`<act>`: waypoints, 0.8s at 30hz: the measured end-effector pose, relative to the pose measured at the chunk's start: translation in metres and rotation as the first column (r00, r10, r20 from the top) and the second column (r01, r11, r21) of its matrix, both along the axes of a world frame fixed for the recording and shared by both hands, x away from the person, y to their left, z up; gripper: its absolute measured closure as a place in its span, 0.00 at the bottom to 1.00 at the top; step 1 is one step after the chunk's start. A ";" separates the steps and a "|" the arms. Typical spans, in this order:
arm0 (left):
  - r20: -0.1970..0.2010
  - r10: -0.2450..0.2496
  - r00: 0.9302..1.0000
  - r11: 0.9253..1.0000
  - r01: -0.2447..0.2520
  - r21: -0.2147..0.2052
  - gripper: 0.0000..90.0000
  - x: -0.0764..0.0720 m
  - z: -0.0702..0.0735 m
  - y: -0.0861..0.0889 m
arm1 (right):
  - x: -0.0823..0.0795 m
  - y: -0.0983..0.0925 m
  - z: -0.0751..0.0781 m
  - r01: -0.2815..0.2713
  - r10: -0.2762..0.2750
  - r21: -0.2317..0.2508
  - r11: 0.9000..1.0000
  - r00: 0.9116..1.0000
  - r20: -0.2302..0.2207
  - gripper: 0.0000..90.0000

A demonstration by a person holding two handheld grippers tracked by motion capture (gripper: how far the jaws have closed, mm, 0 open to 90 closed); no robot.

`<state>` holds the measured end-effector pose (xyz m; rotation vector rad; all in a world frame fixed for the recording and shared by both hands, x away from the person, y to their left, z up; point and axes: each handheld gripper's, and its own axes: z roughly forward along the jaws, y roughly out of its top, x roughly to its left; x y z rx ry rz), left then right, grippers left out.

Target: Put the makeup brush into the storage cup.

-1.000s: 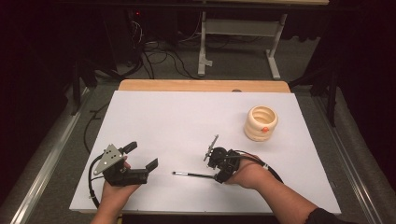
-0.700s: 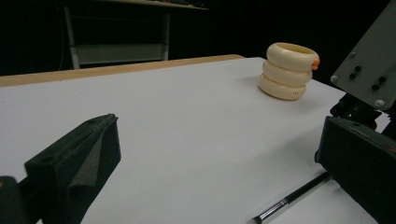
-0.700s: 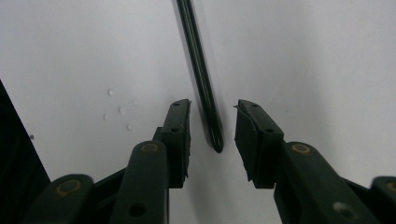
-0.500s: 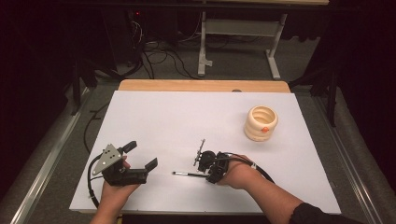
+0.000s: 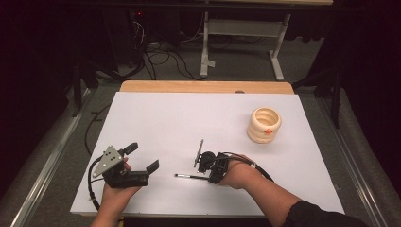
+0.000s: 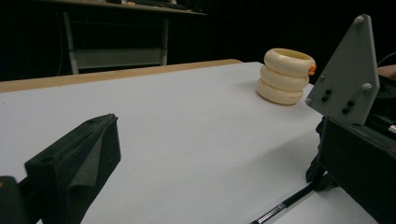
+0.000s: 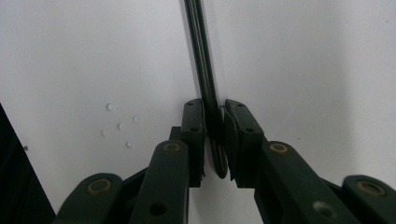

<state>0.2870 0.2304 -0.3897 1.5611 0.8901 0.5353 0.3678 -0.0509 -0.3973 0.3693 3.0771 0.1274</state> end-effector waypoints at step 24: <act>0.000 0.008 1.000 1.000 -0.008 -0.005 0.00 0.000 0.000 0.002 | 0.001 0.001 0.001 0.005 -0.005 -0.009 1.000 1.000 -0.006 0.96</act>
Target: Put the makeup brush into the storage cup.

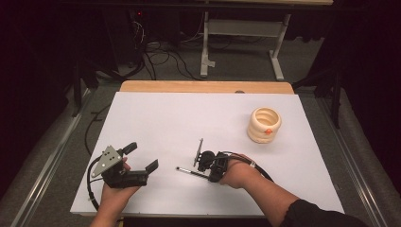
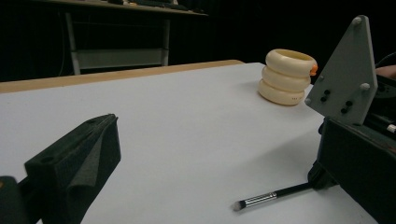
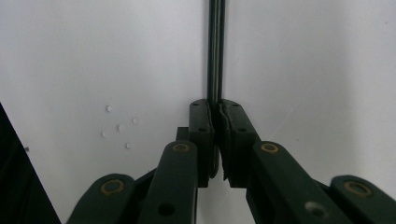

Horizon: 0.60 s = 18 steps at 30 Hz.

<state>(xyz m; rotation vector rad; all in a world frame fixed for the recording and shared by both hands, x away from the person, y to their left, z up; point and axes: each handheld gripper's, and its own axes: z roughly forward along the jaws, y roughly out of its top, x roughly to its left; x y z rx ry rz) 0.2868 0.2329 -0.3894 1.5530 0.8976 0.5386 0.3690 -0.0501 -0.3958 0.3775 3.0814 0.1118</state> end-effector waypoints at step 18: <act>0.000 -0.004 1.000 1.000 0.004 0.016 0.00 0.000 0.000 -0.001 | 0.017 -0.053 0.027 0.137 -0.137 0.003 0.991 0.988 0.072 0.96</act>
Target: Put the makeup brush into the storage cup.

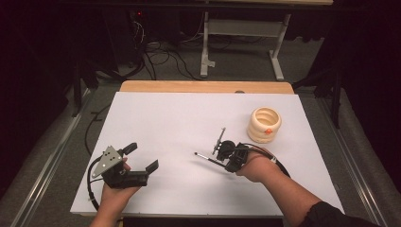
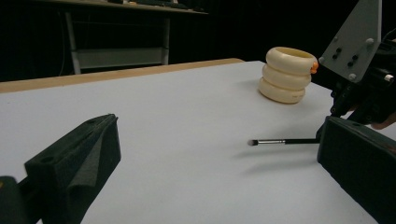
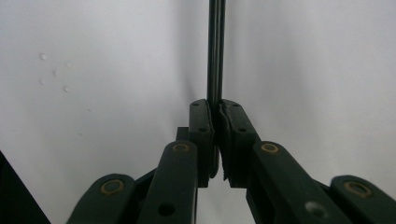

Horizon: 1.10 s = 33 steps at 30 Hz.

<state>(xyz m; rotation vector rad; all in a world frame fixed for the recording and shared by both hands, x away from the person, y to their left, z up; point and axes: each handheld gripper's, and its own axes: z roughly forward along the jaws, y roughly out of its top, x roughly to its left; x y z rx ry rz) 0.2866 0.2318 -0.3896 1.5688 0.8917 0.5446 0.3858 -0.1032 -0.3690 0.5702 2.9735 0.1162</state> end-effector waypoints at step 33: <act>-0.002 -0.006 1.000 1.000 0.006 0.003 0.00 -0.001 0.000 0.000 | 0.016 -0.084 -0.003 0.235 -0.235 -0.030 0.971 0.972 0.023 0.96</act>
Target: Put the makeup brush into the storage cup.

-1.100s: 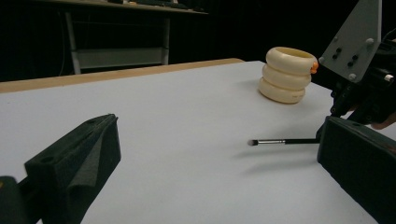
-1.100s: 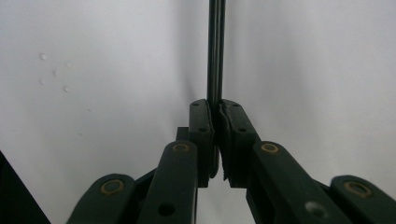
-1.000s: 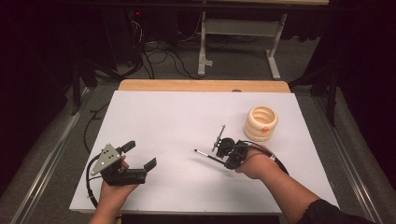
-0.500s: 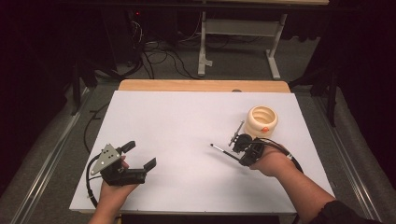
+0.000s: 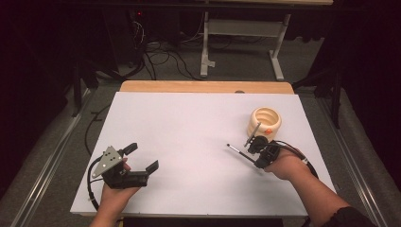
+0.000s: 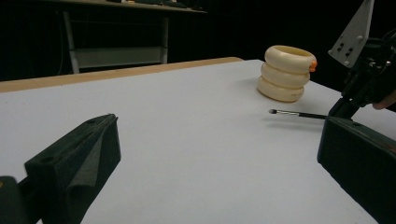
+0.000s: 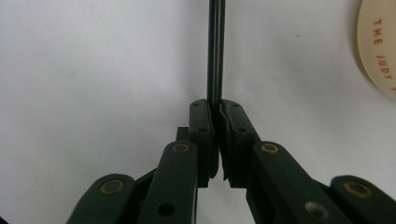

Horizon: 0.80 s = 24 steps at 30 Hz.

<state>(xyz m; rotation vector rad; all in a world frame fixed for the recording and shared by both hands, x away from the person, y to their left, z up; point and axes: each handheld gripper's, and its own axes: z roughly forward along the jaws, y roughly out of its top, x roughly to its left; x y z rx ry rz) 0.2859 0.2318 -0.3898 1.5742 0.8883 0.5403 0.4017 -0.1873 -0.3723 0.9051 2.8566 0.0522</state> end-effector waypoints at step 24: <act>-0.008 -0.007 1.000 1.000 0.007 -0.008 0.00 0.002 -0.001 0.000 | -0.005 -0.002 0.005 0.069 -0.081 0.154 0.986 0.994 0.077 0.96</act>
